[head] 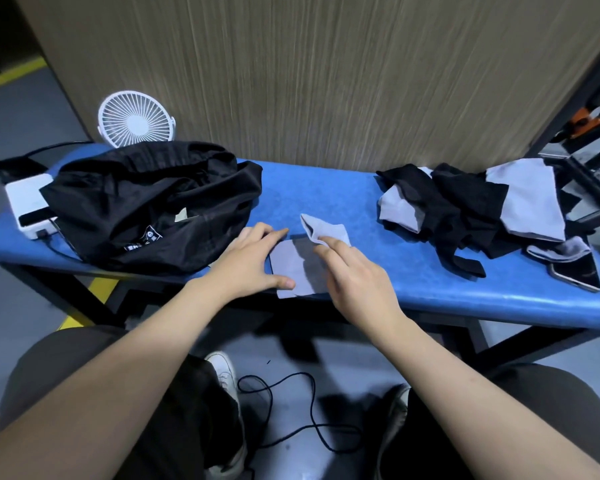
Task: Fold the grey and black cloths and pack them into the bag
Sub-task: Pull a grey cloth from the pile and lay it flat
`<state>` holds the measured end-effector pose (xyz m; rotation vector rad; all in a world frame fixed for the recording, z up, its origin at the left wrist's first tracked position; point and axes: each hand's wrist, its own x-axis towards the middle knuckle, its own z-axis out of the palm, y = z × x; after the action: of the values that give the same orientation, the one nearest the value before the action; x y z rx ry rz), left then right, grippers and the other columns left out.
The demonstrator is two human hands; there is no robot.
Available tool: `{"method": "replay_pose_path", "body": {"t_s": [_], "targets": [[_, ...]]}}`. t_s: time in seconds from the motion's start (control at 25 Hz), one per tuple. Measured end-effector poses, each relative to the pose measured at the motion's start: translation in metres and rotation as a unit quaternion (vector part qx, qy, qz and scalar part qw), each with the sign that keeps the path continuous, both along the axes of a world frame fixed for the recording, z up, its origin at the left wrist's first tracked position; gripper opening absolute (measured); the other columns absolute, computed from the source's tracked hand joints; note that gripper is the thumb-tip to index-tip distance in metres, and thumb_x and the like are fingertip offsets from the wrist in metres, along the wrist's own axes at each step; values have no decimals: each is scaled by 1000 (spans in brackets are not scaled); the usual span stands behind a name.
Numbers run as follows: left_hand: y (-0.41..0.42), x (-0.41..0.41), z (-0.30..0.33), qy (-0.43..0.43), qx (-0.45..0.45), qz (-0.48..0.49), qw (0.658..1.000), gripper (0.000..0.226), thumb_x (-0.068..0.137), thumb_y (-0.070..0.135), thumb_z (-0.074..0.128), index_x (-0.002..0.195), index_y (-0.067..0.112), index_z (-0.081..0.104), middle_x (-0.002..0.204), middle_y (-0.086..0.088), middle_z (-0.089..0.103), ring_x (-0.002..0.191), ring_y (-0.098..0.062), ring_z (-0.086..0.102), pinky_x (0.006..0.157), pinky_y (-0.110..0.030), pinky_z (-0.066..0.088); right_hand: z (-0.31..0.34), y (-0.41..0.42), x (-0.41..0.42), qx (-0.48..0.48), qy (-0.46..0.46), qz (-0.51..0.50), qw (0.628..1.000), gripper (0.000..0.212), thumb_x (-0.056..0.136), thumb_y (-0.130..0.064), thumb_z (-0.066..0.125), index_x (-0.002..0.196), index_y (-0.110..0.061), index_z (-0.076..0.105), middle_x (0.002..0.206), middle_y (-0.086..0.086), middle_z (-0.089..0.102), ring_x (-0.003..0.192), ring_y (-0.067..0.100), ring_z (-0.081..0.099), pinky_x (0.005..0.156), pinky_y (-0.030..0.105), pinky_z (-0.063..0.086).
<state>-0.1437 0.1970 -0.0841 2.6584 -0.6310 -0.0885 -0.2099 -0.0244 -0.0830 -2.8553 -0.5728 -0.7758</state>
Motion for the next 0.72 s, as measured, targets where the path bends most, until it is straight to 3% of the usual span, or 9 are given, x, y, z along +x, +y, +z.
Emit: {"method": "replay_pose_path", "body": {"t_s": [0.16,0.32,0.44,0.6,0.72], "targets": [[-2,0,1,-27,8,36,999,104,65,68,77,150,28,34,118,6,33,112,-17,34,104,-33,33,-3,12,1,-36,6,58,998,40,85,-11,50,123,-15,61,132,1,61,85,23,62,47,28,41],[-2,0,1,61,-89,28,994,128,62,50,89,158,33,6,114,7,36,109,-12,45,101,-33,41,-10,18,2,-51,34,71,996,42,86,-17,46,125,-17,61,132,0,61,87,22,62,53,31,47],[7,3,1,90,-133,-2,987,139,59,38,94,157,37,-4,116,7,41,96,-6,49,95,-21,41,-13,20,3,-39,53,70,995,50,81,-11,57,131,-16,58,133,2,59,94,25,63,54,34,51],[17,3,5,83,-143,-32,986,125,63,27,94,158,35,13,118,7,44,97,-2,50,87,-13,40,-16,24,6,-23,110,97,989,67,85,-5,59,145,-27,41,136,11,54,105,32,61,55,38,54],[17,4,4,74,-161,-41,983,82,74,22,87,145,28,47,113,4,49,96,-6,53,85,-18,43,-13,24,3,33,174,129,976,70,93,-20,59,152,-34,25,140,7,51,117,28,55,82,42,56]]}}
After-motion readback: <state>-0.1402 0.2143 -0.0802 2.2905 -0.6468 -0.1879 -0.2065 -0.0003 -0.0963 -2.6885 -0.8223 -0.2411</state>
